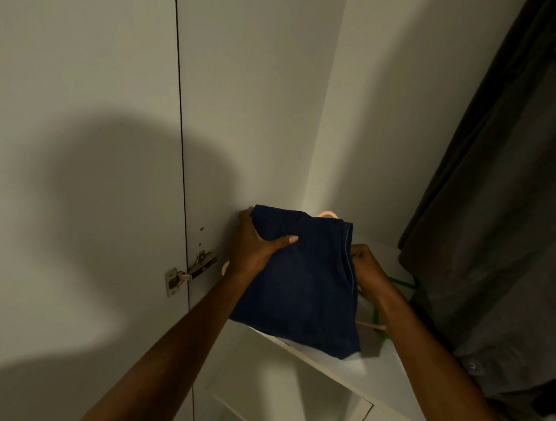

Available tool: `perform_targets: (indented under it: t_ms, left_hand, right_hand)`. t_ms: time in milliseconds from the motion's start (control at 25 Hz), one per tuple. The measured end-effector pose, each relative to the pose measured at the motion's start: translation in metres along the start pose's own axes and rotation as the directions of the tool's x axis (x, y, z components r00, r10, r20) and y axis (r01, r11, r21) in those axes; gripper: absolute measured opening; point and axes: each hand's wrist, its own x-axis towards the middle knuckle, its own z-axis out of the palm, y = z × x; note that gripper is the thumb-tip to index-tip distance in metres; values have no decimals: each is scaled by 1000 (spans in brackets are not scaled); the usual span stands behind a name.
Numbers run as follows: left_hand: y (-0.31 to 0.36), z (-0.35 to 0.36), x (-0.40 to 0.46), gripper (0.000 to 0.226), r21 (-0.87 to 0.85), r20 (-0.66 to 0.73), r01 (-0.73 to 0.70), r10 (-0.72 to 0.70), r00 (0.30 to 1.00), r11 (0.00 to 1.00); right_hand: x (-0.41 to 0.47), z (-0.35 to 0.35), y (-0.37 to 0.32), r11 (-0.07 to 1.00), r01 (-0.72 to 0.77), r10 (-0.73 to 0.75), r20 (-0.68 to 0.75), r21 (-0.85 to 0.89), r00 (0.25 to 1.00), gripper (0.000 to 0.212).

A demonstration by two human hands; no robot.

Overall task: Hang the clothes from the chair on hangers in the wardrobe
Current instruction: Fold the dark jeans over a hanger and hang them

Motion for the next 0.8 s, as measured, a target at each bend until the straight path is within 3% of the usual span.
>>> perform_targets:
  t_ms: [160,240,360,520,600,800]
  left_hand:
    - [-6,7,7,122,75,5,11,-12,1000,997]
    - [-7,12,11,121,80,3,1,-1,1000,997]
    - [-14,15,16,115,29,39,54,-55,998,998]
    - [-6,4,14,73,-291,243,308,-241,940,906]
    - [5,2,7,59,-334,312,312,-208,927,889]
    - [21,-7,-2,85,-321,292,238,-144,946,917]
  right_hand:
    - [15,-4,8,978,-118,124,-22,174,992,30]
    - [21,-2,6,953,-161,173,-26,256,985,35]
    - [25,-3,7,972,-187,187,15,143,982,42]
    - [35,-18,9,963,-33,36,-6,267,999,24]
    - [38,-38,-4,934,52,-34,-59,354,998,26]
    - [37,-65,-19,927,184,-169,-77,327,983,29]
